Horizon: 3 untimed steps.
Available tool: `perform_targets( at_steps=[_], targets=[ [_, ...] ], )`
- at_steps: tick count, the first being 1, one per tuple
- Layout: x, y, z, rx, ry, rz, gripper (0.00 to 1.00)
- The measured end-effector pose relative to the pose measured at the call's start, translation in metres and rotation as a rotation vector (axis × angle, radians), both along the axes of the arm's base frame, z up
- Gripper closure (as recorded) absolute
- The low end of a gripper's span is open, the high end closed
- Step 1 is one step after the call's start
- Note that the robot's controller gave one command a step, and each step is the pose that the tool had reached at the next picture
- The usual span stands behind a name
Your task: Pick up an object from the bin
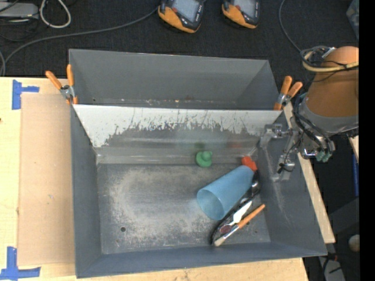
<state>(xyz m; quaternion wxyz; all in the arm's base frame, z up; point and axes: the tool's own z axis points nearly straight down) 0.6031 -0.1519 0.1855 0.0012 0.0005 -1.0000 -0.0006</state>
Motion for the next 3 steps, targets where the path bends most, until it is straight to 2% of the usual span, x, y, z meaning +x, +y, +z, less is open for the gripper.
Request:
perform_targets(
  at_steps=[1, 2, 3],
  targets=[
    [-0.007, 0.032, -0.100, 0.002, 0.007, 0.057, 0.00],
    [-0.039, 0.024, -0.114, 0.000, -0.005, 0.071, 0.00],
    [-0.017, 0.036, -0.063, 0.004, -0.001, 0.073, 0.00]
  ],
)
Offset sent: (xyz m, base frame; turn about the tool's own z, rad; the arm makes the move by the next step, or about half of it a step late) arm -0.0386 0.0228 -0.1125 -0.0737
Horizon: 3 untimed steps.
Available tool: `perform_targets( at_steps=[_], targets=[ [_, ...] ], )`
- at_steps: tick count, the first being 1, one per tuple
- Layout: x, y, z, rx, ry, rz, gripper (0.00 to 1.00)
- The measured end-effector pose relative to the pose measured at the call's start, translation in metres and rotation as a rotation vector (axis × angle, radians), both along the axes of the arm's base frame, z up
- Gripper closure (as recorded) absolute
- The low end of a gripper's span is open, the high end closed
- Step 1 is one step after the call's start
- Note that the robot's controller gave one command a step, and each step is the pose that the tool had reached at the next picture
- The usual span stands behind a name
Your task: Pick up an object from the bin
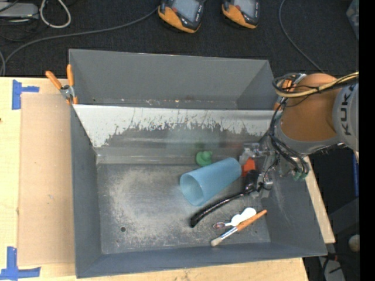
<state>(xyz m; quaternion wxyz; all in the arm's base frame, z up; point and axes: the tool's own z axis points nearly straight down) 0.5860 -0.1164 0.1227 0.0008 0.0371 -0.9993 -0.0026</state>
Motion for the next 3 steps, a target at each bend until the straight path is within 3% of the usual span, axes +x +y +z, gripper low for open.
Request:
perform_targets(
  at_steps=[1, 2, 3],
  targets=[
    [-0.020, -0.024, 0.026, -0.003, 0.002, 0.003, 0.00],
    [0.010, 0.019, 0.111, 0.002, -0.004, 0.007, 0.00],
    [0.023, 0.019, 0.008, 0.001, 0.012, 0.031, 0.00]
  ],
)
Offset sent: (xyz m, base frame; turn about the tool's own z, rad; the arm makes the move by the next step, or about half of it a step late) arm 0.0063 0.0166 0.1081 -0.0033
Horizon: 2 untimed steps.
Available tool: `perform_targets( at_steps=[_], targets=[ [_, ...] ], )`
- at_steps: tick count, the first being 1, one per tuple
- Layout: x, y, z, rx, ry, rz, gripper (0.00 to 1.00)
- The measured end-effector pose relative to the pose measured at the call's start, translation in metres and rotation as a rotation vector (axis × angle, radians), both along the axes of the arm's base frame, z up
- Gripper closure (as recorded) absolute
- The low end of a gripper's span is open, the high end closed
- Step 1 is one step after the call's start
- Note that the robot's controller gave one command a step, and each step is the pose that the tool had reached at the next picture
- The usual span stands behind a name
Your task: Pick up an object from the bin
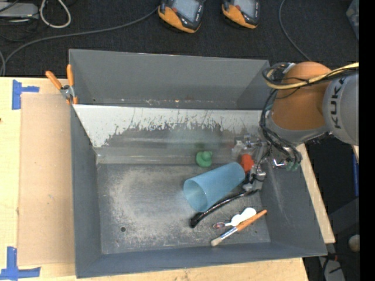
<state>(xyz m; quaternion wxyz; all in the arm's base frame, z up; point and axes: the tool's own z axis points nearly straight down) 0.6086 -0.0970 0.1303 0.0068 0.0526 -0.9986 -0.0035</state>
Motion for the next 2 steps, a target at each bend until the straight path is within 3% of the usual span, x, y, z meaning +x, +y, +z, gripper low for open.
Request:
perform_targets(
  at_steps=[1, 2],
  targets=[
    [-0.004, 0.002, -0.012, 0.001, -0.016, 0.063, 0.00],
    [-0.008, 0.005, 0.019, 0.003, -0.005, 0.060, 0.00]
  ],
)
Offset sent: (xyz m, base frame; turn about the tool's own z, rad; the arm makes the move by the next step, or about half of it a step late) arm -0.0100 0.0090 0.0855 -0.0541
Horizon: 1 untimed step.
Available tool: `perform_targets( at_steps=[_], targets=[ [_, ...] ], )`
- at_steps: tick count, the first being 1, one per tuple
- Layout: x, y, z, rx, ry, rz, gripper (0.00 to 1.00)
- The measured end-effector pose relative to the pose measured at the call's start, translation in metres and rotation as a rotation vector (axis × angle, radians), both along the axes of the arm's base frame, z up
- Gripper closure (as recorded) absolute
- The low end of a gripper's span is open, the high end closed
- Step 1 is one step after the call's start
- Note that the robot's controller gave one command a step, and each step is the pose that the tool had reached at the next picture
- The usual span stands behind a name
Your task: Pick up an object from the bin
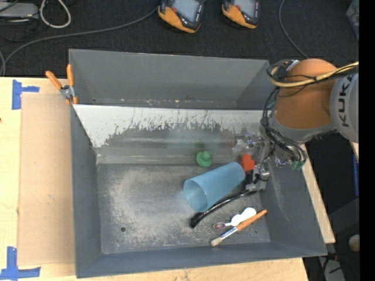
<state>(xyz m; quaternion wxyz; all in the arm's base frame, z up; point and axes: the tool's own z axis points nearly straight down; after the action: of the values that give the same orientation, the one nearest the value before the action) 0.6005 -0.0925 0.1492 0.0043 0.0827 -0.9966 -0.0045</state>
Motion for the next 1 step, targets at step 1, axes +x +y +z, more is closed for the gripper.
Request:
perform_targets(
  at_steps=[1],
  targets=[
    [-0.0637, 0.0091, 0.0811, 0.001, -0.001, 0.034, 0.00]
  ],
)
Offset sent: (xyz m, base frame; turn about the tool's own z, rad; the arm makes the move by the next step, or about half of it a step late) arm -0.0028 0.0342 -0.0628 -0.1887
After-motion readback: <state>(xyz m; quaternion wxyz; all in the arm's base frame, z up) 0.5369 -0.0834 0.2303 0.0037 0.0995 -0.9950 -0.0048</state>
